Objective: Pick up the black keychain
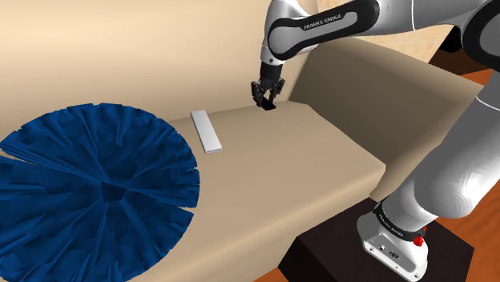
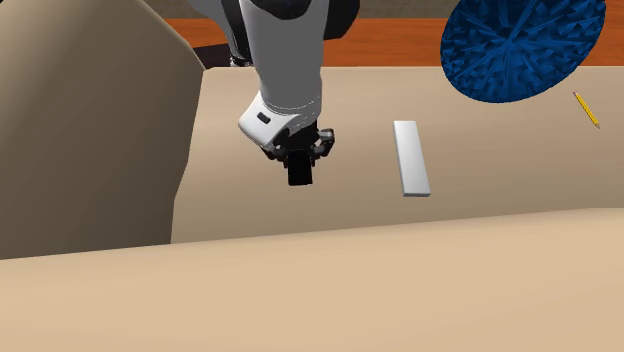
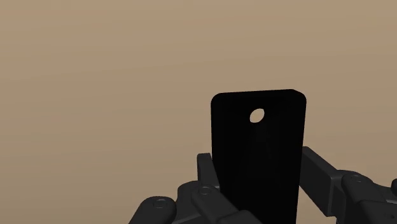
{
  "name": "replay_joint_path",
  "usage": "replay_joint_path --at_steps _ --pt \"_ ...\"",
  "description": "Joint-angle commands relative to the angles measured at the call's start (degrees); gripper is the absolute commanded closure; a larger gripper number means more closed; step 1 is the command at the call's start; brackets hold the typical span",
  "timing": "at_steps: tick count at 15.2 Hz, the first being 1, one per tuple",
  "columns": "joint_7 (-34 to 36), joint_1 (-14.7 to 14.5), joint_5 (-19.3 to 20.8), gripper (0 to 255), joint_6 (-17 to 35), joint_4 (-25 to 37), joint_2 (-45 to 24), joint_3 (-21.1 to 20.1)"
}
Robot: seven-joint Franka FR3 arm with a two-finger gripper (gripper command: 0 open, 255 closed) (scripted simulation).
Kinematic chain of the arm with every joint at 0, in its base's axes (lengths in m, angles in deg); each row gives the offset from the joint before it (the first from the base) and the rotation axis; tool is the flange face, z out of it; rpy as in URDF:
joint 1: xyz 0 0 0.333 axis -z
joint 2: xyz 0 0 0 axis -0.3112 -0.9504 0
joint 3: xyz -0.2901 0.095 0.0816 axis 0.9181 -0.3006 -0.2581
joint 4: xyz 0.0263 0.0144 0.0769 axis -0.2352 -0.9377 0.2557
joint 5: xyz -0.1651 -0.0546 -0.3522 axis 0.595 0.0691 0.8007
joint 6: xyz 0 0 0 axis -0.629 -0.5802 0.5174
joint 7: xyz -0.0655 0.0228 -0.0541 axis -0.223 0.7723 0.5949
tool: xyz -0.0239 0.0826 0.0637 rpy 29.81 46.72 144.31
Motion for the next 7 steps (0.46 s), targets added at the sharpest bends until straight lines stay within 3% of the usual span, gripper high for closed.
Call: replay_joint_path --at_steps 1,7 --pt "-0.04 0.02 -0.05 255 -1.41 0.91 0.49 0.01" --pt "-0.07 0.04 -0.12 255 -4.44 3.06 1.37 0.01"
